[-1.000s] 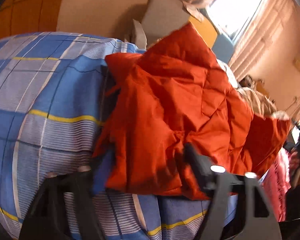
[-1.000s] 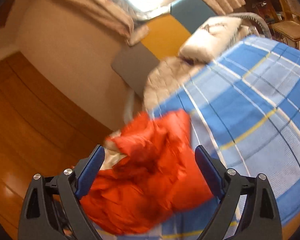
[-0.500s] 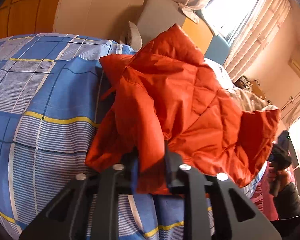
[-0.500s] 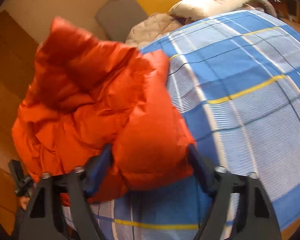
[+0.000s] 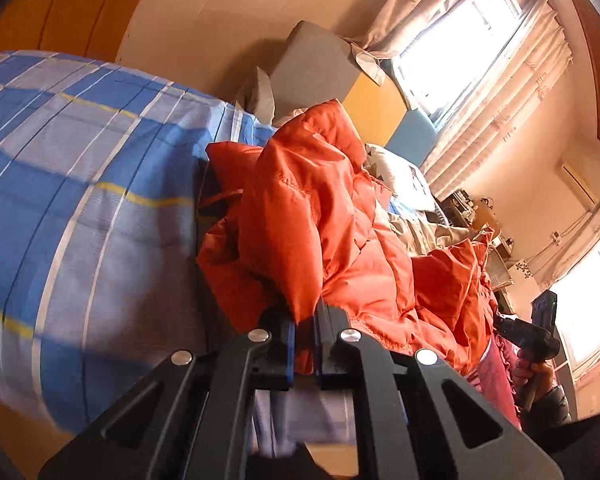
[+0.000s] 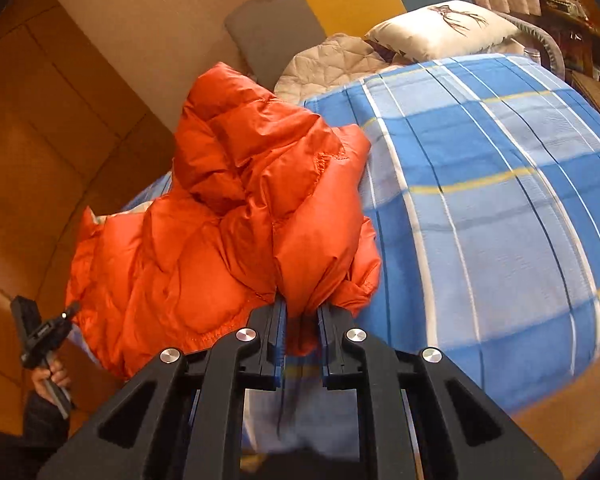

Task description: Fold large clothes

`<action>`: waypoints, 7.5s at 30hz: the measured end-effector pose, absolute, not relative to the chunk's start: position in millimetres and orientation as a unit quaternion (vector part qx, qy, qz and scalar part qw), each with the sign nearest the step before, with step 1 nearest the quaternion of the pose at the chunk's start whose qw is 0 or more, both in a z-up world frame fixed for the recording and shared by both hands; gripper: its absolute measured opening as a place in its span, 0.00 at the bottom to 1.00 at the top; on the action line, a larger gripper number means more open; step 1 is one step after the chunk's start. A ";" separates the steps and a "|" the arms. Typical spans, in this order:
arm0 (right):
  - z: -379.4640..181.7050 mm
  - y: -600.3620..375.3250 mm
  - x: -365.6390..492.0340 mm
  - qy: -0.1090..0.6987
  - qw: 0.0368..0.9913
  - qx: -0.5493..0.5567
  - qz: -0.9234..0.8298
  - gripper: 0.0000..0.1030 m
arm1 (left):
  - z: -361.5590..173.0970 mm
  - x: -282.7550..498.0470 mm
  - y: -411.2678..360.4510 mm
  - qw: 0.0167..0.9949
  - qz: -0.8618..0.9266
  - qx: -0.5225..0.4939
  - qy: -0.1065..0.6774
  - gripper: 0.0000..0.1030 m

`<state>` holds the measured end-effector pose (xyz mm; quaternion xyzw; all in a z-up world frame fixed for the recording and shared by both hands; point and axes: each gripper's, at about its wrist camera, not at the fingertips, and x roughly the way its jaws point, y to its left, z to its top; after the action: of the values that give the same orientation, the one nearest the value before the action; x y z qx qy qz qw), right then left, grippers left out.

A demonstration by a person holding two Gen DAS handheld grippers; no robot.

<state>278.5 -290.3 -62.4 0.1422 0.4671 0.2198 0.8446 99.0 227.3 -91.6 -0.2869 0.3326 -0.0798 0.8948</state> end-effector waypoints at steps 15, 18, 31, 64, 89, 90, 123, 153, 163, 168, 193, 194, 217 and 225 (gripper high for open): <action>-50.5 -286.5 239.0 0.448 0.874 0.026 0.187 0.72 | -69.9 64.1 218.5 0.925 -0.023 -0.179 0.334 0.66; -36.7 -274.4 267.5 0.425 0.884 0.002 0.195 0.76 | -60.7 85.6 216.1 0.930 -0.037 -0.148 0.335 0.68; -43.5 -216.4 327.3 0.440 0.861 -0.087 0.239 0.34 | -65.5 142.8 198.1 0.926 -0.066 -0.094 0.361 0.19; -30.0 -210.7 406.3 0.376 0.926 -0.005 0.038 0.04 | -49.9 252.1 254.1 0.923 0.094 -0.178 0.327 0.01; -104.4 -190.6 471.4 0.449 0.893 -0.024 -0.026 0.50 | -82.3 289.5 236.4 0.906 0.179 -0.112 0.367 0.41; -96.9 -190.9 466.1 0.437 0.899 -0.019 -0.026 0.57 | -73.1 282.4 230.8 0.912 0.175 -0.108 0.354 0.39; -114.9 -81.7 390.0 0.415 0.904 -0.065 0.074 0.57 | -127.2 313.7 83.1 0.915 0.040 -0.095 0.390 0.40; -102.3 -302.8 285.7 0.417 0.858 0.296 0.042 0.80 | -89.8 229.7 41.4 0.931 -0.029 -0.101 0.349 0.45; -133.3 -309.1 299.2 0.438 0.811 0.381 0.074 0.80 | -101.1 247.6 48.9 0.925 -0.027 -0.122 0.359 0.46; -145.8 -309.6 306.7 0.446 0.792 0.410 0.083 0.85 | -109.5 248.4 52.0 0.923 -0.037 -0.122 0.362 0.45; -162.9 -301.5 321.5 0.466 0.736 0.467 0.150 0.64 | -122.5 253.8 62.2 0.919 -0.063 -0.117 0.370 0.44; -164.2 -305.8 318.1 0.465 0.733 0.474 0.148 0.65 | -121.7 254.0 62.7 0.919 -0.067 -0.112 0.371 0.43; -59.9 -237.7 266.9 0.386 0.802 0.400 0.217 0.15 | -147.0 257.1 90.2 0.911 -0.128 -0.145 0.363 0.37; -19.4 -137.9 264.0 0.383 0.810 0.336 0.291 0.14 | -152.5 255.4 95.1 0.911 -0.130 -0.159 0.357 0.34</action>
<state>264.0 -137.9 -19.4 0.3358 0.3833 0.2906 0.8099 255.4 95.1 -152.5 -0.1591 0.3573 -0.1301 0.9111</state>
